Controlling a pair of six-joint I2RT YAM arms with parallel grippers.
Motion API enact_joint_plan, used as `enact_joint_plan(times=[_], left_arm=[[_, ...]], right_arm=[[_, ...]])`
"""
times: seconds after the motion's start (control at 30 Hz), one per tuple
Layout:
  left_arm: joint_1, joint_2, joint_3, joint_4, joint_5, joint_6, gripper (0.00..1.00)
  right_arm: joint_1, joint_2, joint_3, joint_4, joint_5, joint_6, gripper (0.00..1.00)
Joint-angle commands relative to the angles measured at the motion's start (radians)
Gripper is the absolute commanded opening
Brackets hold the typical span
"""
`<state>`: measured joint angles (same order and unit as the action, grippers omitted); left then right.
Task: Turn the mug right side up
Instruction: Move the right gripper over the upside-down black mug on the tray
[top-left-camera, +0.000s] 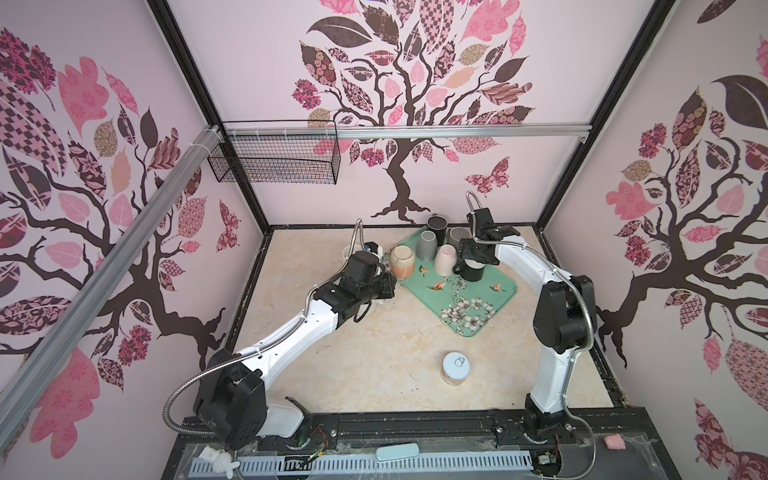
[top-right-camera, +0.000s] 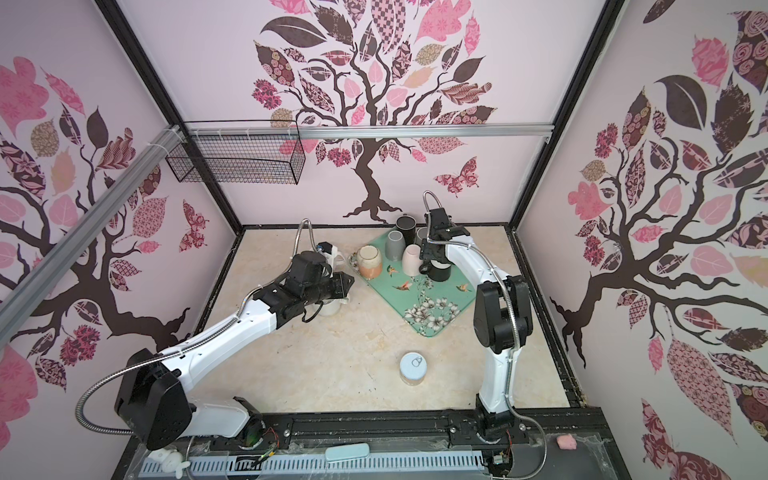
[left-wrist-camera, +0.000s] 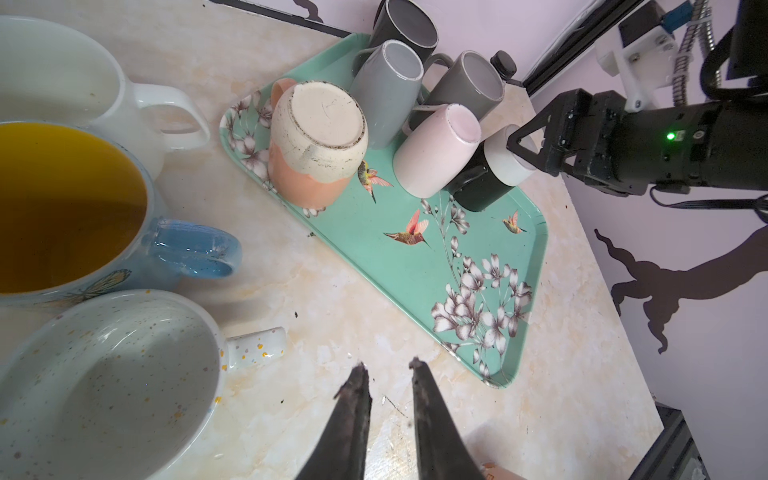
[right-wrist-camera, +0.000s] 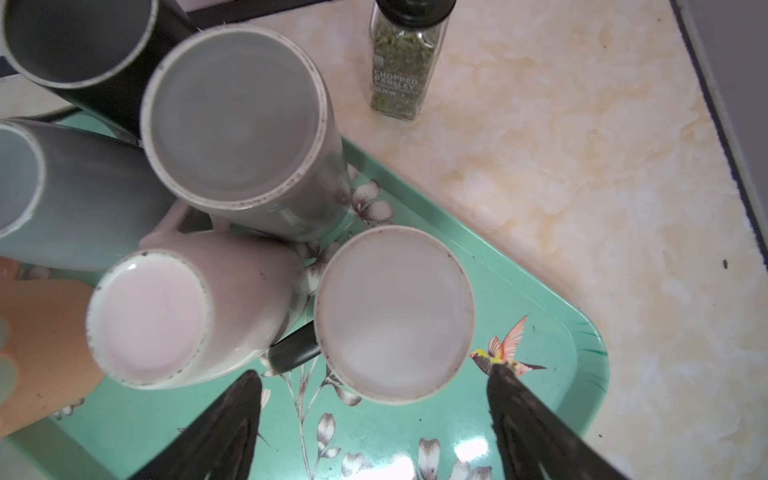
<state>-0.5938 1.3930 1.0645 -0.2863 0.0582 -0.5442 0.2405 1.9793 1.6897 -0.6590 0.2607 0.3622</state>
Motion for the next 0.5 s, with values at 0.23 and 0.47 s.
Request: enact_joint_plan(times=[0.23,0.47], left_arm=[[0.002,0.01,0.026,-0.021,0.006,0.031,0.22],[0.002,0.017,0.022,-0.017,0.008,0.026,0.23]], right_arm=[[-0.009,0.147,0.096,-0.025,0.063,0.044,0.9],[-0.008,0.16,0.056,-0.01,0.075,0.028,0.9]])
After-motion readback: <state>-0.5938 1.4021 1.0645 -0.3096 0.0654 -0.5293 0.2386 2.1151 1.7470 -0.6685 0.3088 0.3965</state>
